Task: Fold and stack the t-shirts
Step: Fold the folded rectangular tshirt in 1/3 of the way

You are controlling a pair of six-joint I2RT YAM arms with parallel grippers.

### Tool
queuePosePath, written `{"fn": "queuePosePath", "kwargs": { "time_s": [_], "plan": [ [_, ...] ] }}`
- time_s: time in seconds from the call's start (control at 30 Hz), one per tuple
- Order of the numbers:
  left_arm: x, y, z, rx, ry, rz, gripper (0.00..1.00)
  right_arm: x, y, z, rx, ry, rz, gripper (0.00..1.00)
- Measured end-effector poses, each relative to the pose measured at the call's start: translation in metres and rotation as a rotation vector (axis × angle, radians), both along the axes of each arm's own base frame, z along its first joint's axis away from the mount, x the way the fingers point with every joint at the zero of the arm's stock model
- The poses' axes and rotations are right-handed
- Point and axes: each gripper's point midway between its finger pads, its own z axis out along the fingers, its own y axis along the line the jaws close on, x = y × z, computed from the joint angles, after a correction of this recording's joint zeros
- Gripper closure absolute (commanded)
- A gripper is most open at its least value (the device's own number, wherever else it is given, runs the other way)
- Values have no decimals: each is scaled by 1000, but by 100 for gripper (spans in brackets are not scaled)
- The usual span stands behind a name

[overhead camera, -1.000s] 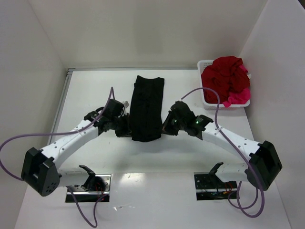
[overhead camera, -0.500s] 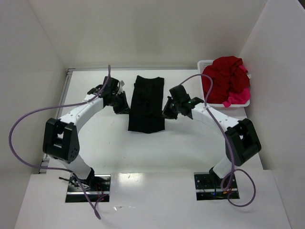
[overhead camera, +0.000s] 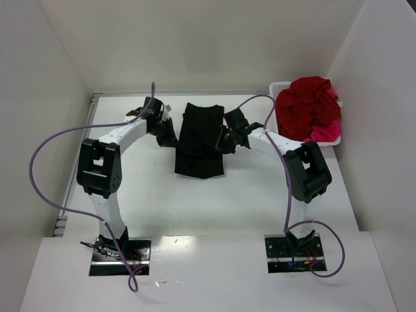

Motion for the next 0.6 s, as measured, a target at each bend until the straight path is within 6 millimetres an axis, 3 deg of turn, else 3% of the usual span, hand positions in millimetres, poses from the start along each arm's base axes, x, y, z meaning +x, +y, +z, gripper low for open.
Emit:
{"fn": "queuePosePath", "kwargs": {
  "time_s": [0.17, 0.4, 0.6],
  "plan": [
    [12, 4, -12, 4, 10, -8, 100, 8, -5, -7, -9, 5, -9, 100],
    [24, 5, -14, -6, -8, -32, 94, 32, -21, 2, 4, -30, -57, 97],
    [34, 13, -12, -19, -25, -36, 93, 49, -20, 2, 7, -48, -62, 97]
  ]
}}
